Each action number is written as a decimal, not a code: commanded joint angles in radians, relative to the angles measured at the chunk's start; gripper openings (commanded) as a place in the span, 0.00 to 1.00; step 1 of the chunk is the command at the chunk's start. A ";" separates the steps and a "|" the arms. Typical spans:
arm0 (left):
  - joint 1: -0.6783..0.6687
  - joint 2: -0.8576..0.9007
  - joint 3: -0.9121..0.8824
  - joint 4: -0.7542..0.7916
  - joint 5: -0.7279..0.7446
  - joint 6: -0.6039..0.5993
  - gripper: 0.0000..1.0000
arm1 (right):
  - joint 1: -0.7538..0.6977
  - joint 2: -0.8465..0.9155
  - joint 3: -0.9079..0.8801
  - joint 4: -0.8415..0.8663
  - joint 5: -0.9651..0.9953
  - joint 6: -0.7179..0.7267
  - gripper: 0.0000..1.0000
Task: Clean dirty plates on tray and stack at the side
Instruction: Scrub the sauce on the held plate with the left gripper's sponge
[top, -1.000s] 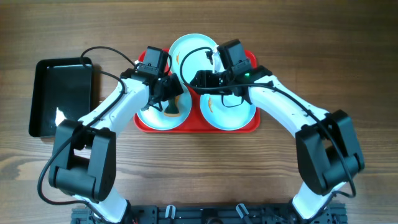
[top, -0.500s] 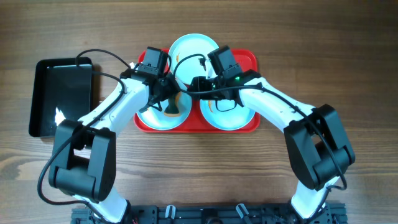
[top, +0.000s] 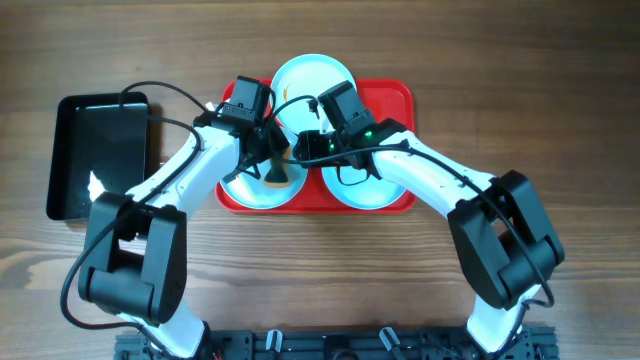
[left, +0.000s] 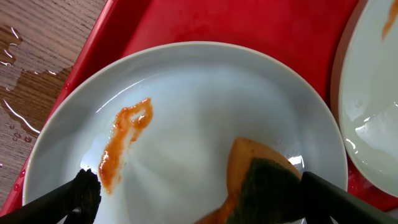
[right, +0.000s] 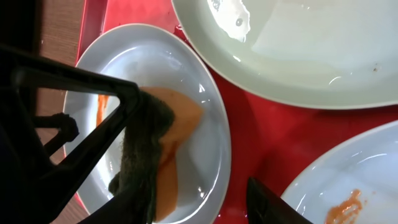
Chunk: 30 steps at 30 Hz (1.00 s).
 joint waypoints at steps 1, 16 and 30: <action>0.000 0.004 -0.015 -0.003 -0.024 -0.022 1.00 | 0.002 0.051 0.005 0.019 0.024 -0.015 0.51; 0.000 0.004 -0.016 -0.008 -0.024 -0.021 1.00 | 0.002 0.114 0.005 0.066 -0.026 -0.018 0.48; 0.000 0.004 -0.016 -0.015 -0.024 -0.021 1.00 | 0.001 0.143 0.006 0.069 0.017 -0.015 0.20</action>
